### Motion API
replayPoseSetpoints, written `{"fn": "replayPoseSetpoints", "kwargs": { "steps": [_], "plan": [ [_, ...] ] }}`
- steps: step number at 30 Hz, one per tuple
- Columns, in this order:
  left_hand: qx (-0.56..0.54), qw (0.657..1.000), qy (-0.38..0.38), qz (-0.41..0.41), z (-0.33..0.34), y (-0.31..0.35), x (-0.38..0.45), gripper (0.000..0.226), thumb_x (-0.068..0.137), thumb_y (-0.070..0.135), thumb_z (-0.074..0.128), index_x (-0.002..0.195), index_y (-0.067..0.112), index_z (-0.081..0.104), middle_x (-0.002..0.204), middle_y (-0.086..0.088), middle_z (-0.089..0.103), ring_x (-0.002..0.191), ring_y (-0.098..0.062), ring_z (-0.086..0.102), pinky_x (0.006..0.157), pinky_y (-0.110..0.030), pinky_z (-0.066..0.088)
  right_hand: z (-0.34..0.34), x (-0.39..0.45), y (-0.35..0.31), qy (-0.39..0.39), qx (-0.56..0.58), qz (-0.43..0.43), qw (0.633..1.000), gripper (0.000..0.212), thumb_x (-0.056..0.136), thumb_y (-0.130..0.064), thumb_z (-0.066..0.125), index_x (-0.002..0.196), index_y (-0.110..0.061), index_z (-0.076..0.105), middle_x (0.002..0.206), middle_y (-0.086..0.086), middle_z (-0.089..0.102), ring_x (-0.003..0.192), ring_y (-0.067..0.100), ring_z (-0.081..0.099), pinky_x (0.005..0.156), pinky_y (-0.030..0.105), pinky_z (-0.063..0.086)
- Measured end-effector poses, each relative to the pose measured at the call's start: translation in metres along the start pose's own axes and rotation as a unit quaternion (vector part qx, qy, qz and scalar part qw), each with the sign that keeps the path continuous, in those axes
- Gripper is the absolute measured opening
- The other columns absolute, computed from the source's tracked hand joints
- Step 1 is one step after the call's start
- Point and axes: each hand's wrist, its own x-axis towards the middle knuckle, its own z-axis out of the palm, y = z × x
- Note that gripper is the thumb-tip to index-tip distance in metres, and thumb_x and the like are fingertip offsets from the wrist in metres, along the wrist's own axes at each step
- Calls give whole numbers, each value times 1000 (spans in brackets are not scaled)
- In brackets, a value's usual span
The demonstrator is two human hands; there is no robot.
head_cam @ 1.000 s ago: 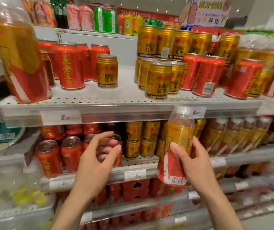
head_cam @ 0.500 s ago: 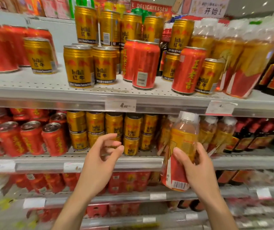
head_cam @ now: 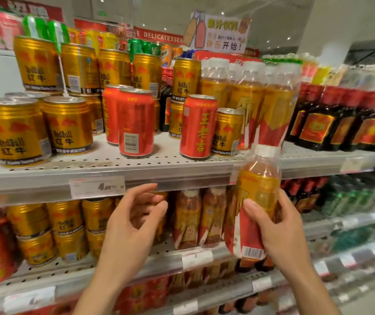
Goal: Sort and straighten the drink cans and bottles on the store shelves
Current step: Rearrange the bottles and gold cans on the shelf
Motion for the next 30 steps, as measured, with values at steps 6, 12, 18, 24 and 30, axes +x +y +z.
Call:
{"fn": "replayPoseSetpoints", "kwargs": {
  "steps": [6, 12, 18, 24, 30],
  "plan": [
    [12, 995, 94, 4, 23, 6, -1, 19, 90, 23, 70, 106, 33, 67, 91, 2, 75, 85, -12, 73, 89, -45, 58, -28, 23, -1, 15, 5, -35, 999, 47, 67, -59, 73, 108, -39, 64, 99, -17, 74, 88, 6, 73, 75, 29, 58],
    [43, 993, 95, 61, 73, 34, -6, 24, 88, 25, 72, 107, 36, 65, 90, 8, 74, 86, -12, 72, 84, -34, 57, -68, 62, 1, 2, -3, -88, 996, 54, 66, -71, 73, 109, -40, 63, 100, -24, 73, 90, -1, 71, 71, 19, 55],
    [110, 980, 68, 148, 143, 81, 18, 27, 91, 26, 70, 115, 35, 61, 96, 17, 71, 91, -4, 68, 75, -15, 53, -123, 117, -10, -38, 5, -135, 990, 41, 75, -58, 75, 110, -43, 59, 102, -28, 71, 93, -5, 69, 69, 16, 56],
    [268, 924, 109, 250, 177, 101, 51, 34, 90, 25, 72, 122, 24, 60, 111, 10, 60, 102, -5, 59, 81, -19, 52, -142, 188, -22, -27, -12, -183, 983, 52, 78, -61, 72, 120, -36, 56, 104, -20, 69, 95, -11, 65, 71, 8, 52],
    [446, 800, 242, 320, 150, 100, 77, 39, 87, 22, 75, 122, 8, 65, 125, -17, 57, 120, -36, 48, 101, -33, 36, -124, 224, 0, -40, -77, -191, 978, 76, 82, -72, 63, 143, -30, 45, 122, -17, 65, 112, 5, 63, 101, 38, 53]
  ]
}}
